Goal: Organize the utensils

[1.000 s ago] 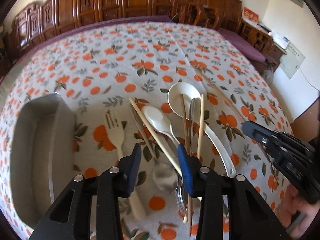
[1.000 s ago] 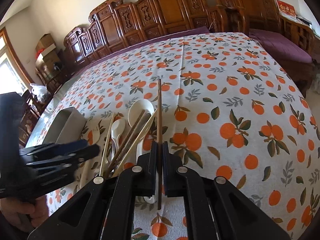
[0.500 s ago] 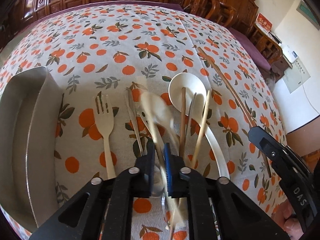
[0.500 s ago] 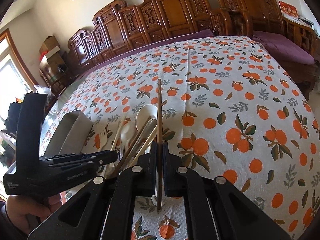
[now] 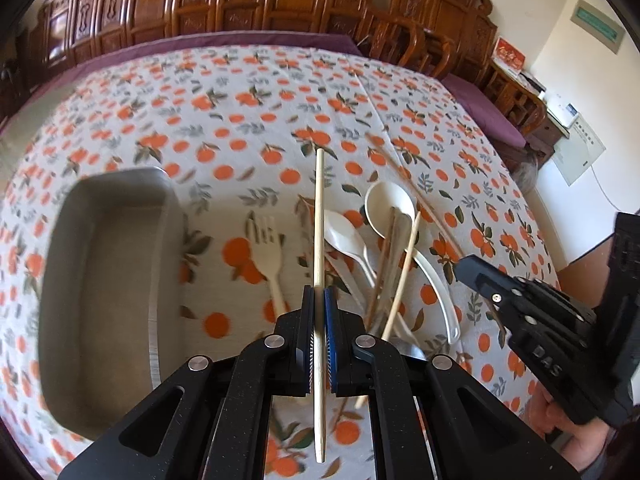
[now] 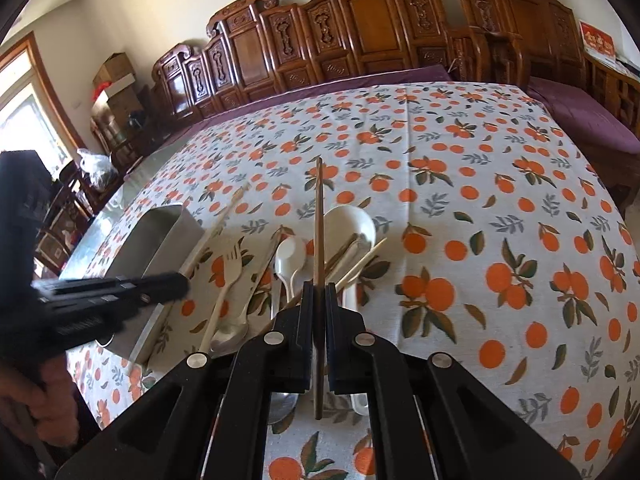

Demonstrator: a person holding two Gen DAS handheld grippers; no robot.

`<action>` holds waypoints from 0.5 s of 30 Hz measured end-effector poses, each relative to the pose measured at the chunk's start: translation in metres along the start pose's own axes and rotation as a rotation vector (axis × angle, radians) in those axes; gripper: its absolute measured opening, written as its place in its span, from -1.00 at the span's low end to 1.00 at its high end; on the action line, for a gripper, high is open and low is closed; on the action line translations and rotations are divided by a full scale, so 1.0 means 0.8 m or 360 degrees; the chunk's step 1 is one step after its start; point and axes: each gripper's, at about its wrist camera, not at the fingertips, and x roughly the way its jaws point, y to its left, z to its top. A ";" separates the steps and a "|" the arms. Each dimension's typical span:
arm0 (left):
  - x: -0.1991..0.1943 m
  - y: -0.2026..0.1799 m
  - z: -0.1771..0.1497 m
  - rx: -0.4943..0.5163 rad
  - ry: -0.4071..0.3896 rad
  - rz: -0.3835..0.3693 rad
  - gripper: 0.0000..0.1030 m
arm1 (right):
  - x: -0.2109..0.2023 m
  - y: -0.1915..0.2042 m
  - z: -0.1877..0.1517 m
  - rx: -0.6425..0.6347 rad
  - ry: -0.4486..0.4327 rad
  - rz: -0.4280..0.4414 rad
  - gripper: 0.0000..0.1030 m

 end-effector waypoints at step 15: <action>-0.059 0.071 -0.017 0.0216 -0.0171 0.0155 -0.92 | 0.020 0.057 -0.006 -0.0139 0.0029 0.0025 -0.87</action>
